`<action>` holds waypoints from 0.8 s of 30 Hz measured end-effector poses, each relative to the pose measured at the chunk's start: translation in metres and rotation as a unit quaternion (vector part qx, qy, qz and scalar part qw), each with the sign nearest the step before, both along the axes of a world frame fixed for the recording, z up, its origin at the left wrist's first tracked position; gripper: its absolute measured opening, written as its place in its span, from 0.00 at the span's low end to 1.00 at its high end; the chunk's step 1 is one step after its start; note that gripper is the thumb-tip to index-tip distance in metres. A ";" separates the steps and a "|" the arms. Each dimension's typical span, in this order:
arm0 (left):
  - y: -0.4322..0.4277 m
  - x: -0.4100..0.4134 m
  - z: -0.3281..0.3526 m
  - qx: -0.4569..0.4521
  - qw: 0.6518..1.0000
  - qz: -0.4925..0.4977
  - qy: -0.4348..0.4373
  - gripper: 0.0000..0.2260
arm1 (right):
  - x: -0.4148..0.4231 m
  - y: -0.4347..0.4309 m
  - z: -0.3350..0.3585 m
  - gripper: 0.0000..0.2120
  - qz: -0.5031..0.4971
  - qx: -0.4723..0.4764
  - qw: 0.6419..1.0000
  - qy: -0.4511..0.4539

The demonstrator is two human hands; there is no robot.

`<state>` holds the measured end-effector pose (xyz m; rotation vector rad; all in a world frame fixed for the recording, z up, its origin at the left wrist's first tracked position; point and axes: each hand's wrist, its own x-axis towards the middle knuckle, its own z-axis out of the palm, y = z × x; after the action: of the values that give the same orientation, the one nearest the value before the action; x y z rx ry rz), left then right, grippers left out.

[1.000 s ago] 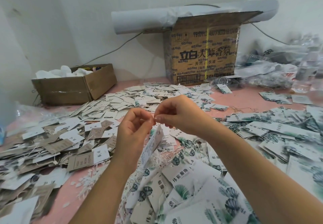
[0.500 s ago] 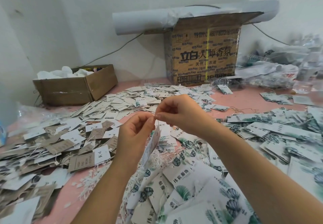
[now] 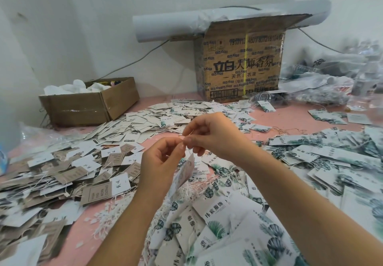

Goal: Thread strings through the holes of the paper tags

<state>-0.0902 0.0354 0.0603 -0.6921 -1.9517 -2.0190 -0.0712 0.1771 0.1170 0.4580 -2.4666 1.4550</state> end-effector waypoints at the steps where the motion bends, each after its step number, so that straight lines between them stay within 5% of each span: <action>1: 0.000 0.000 0.000 -0.002 1.000 0.000 0.001 0.05 | 0.000 0.000 0.000 0.04 0.001 -0.013 1.000 -0.004; 16: -0.005 -0.001 0.000 0.058 0.998 -0.023 0.010 0.09 | 0.007 -0.004 0.002 0.09 0.100 -0.086 0.990 -0.041; 22: -0.003 -0.005 -0.009 -0.048 0.999 0.001 0.003 0.35 | 0.010 -0.006 0.006 0.12 0.094 -0.033 0.994 -0.034; 24: -0.003 -0.004 -0.012 -0.114 0.993 -0.002 -0.005 0.37 | 0.011 -0.007 0.007 0.12 0.085 -0.061 0.994 -0.021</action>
<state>-0.0946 0.0319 0.0482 -0.7361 -2.2108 -1.8210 -0.0604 0.1704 0.1242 0.6325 -2.4027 1.6860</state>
